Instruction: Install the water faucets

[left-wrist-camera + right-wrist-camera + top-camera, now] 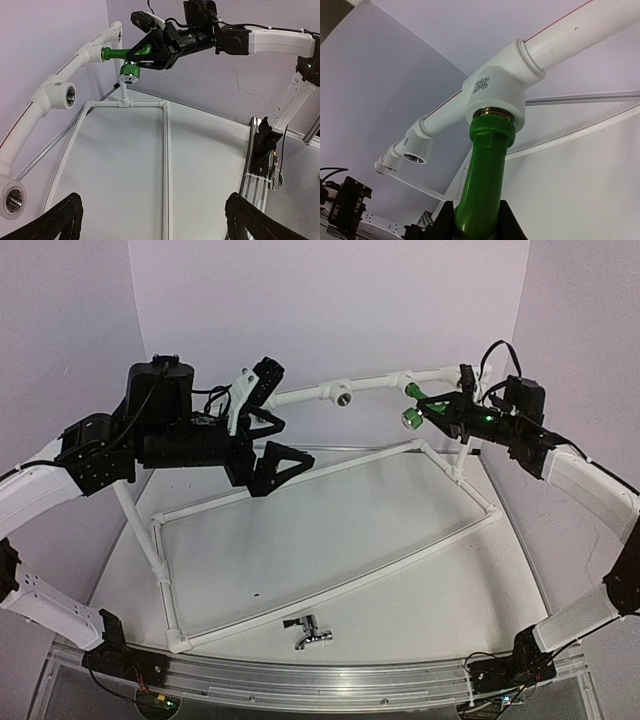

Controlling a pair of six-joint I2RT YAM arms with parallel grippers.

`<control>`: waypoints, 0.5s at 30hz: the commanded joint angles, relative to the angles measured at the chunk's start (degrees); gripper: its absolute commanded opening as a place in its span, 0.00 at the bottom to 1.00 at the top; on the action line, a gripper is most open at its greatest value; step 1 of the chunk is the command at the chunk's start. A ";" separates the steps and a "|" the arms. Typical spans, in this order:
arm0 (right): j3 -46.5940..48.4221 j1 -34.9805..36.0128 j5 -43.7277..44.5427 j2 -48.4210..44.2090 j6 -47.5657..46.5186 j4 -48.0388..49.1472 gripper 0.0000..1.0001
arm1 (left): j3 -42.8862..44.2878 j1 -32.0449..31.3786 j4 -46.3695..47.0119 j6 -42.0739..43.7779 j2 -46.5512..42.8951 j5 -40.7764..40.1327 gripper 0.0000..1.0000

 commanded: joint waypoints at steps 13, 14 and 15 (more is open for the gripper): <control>-5.21 -1.89 -10.53 -0.22 37.24 8.91 0.08 | 2.19 0.15 2.40 -0.62 -0.53 -0.01 0.99; -5.34 -2.08 -10.59 -0.20 37.92 8.94 0.17 | 2.25 0.15 2.36 -0.61 -0.48 -0.07 0.99; -5.42 -2.27 -10.60 -0.22 38.34 8.95 0.28 | 2.32 0.13 2.29 -0.64 -0.42 -0.12 0.99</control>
